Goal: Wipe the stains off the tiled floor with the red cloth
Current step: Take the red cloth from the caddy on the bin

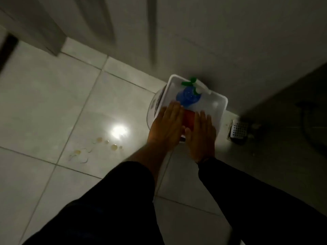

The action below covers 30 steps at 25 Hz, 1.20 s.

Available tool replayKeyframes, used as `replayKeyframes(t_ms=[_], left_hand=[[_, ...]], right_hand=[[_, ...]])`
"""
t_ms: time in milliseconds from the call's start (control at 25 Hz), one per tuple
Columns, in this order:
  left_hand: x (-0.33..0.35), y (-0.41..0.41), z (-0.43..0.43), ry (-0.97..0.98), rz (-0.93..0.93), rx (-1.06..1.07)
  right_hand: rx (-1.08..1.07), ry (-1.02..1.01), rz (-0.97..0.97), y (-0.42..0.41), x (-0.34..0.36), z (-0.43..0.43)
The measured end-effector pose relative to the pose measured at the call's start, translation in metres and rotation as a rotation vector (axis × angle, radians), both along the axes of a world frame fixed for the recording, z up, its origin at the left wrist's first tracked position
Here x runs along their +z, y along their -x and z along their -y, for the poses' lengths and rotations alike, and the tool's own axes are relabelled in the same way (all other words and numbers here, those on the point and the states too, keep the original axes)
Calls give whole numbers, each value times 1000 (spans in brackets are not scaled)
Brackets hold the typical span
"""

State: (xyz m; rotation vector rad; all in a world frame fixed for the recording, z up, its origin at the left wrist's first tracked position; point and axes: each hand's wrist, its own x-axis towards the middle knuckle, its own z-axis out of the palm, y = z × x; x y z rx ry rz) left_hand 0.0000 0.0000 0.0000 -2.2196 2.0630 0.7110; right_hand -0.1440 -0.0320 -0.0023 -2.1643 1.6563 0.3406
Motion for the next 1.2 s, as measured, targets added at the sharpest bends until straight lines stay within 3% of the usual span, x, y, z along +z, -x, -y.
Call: replayKeyframes(t_ms=[200, 320, 480, 680, 800, 960, 1120, 1200], left_hand=[[-84, 41, 50, -198, -81, 388], [-105, 51, 70, -241, -99, 547], [-101, 50, 89, -285, -357, 844], [-48, 32, 64, -179, -711, 951], [0, 0, 7, -196, -1024, 1046], [33, -53, -89, -167, -1261, 1325], [27, -111, -178, -206, -1378, 1681], [7, -138, -219, -231, -1520, 1781]], right_hand=[[-438, -284, 101, 6, -86, 49], [-696, -371, 306, -5, -107, 69], [-894, -435, 515, 1, -106, 82], [-1048, -186, 821, -6, -57, 49], [-774, -79, 828, -11, -11, 8], [60, -69, 691, -48, 17, -65], [346, -739, 743, -102, 1, -121], [493, -884, 664, -140, -18, -146]])
